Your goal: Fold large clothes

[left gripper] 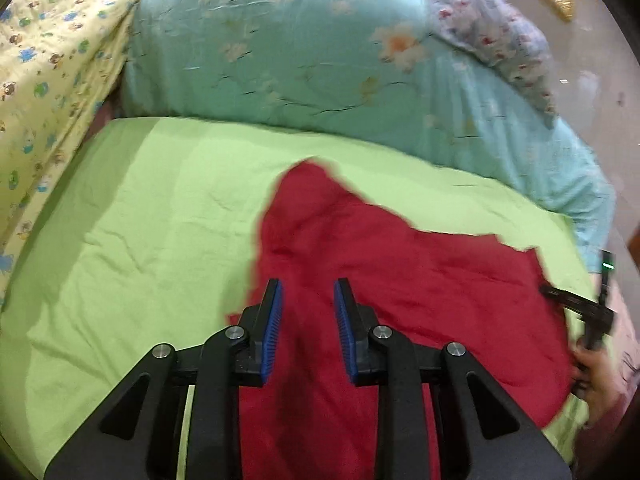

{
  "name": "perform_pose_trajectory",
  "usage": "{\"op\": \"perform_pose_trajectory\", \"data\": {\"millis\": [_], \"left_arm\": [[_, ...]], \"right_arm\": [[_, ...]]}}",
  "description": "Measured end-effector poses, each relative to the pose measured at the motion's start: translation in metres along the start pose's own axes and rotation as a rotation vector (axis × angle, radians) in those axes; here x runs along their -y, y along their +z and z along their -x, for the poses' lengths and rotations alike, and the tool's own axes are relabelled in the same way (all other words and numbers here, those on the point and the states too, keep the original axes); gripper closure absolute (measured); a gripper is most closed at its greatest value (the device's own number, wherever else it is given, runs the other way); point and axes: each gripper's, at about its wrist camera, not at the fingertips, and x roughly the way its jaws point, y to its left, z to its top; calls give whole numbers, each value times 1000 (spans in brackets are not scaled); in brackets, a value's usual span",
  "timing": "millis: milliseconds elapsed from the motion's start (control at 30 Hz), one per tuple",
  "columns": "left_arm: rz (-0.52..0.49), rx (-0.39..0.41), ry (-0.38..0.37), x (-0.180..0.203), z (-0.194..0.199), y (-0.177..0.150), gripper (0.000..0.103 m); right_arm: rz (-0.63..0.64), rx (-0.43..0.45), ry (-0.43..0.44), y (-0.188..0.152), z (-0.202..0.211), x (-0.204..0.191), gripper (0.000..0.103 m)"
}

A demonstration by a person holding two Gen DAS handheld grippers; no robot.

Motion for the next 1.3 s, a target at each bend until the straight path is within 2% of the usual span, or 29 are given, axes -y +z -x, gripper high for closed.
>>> {"op": "perform_pose_trajectory", "data": {"millis": [100,167,300,367,433,500,567,633,700,767,867,967,1033,1133,1200,1300], "left_arm": [[-15,10,-65,15,14,-12,79],[-44,-41,-161,34,10,-22,79],[-136,-141,-137,61,-21,-49,79],[-152,-185,-88,60,-46,-62,79],[-130,-198,-94,58,-55,-65,79],[-100,-198,-111,52,-56,-62,79],[-92,-200,-115,50,-56,-60,79],[-95,-196,-111,50,-56,-61,79],[-95,-192,-107,52,-57,-62,79],[-94,-190,-104,55,-55,-62,79],[-97,-192,-104,54,-57,-62,79],[-83,-196,-114,51,-53,-60,79],[-65,-183,-125,48,-46,-55,79],[-49,-148,-80,41,-41,-44,79],[-27,-171,-57,33,-51,-40,79],[18,-198,-68,23,-72,-37,79]], "right_arm": [[-4,3,-5,0,1,-1,86],[-6,2,-5,-1,1,-2,86],[-11,8,0,0,5,-1,83],[-19,24,13,1,16,-2,75],[-11,61,3,2,33,-5,72],[35,143,-34,-1,66,-18,57],[81,213,-28,-8,96,-33,43],[123,240,10,-19,115,-49,37],[174,176,99,-30,115,-66,34],[215,94,139,-44,104,-80,33],[272,-3,158,-63,78,-98,33],[294,-74,97,-74,49,-102,33],[272,-77,101,-74,42,-98,33],[252,-81,102,-70,35,-96,33],[241,-84,103,-69,32,-95,33],[226,-86,105,-65,23,-96,33]]}}
